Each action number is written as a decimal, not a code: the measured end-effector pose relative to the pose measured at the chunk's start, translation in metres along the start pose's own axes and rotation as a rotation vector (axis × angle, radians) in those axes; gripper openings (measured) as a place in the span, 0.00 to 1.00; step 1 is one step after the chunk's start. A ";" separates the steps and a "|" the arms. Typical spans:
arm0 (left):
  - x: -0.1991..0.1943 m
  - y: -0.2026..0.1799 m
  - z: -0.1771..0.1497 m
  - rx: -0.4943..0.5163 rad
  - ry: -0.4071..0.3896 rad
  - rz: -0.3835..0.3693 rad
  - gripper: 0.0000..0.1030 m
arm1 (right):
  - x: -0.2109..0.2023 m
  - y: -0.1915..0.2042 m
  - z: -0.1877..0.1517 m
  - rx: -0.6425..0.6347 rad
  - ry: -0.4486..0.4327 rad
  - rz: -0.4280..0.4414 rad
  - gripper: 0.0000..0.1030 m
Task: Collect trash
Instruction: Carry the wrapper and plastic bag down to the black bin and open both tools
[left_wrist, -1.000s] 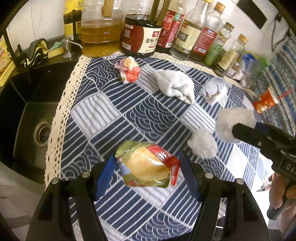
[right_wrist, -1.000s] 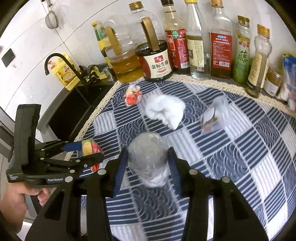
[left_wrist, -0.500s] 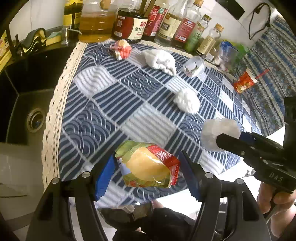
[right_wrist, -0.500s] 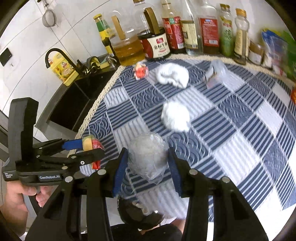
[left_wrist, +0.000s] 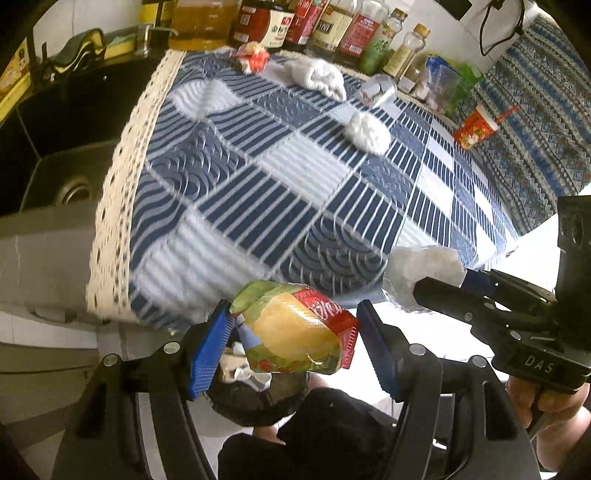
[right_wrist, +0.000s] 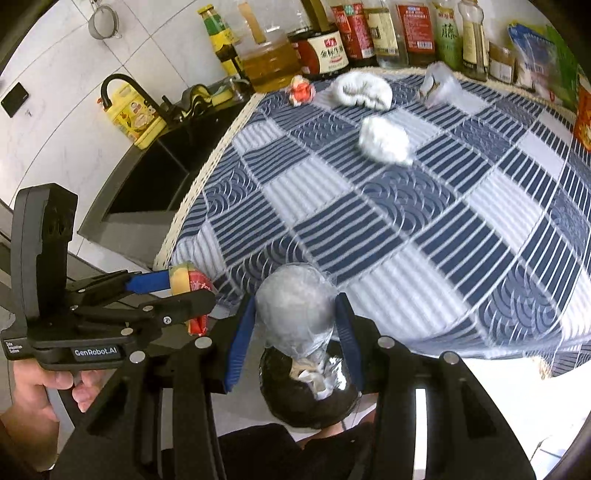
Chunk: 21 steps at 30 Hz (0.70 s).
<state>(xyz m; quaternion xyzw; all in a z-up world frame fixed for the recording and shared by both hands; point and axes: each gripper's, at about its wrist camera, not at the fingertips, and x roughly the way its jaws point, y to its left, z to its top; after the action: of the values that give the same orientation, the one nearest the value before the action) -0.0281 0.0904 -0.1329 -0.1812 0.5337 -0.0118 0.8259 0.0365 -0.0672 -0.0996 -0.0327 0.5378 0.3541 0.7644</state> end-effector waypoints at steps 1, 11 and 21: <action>0.000 0.001 -0.003 -0.001 0.003 -0.001 0.65 | 0.002 0.002 -0.003 -0.001 0.006 0.000 0.44; 0.026 0.020 -0.045 -0.036 0.096 -0.003 0.65 | 0.032 0.009 -0.042 0.026 0.106 0.002 0.44; 0.074 0.042 -0.079 -0.095 0.221 -0.005 0.65 | 0.074 -0.002 -0.070 0.075 0.218 -0.001 0.44</action>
<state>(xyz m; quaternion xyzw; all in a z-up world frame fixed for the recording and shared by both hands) -0.0740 0.0915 -0.2395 -0.2194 0.6210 -0.0085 0.7524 -0.0055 -0.0615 -0.1919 -0.0426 0.6306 0.3274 0.7023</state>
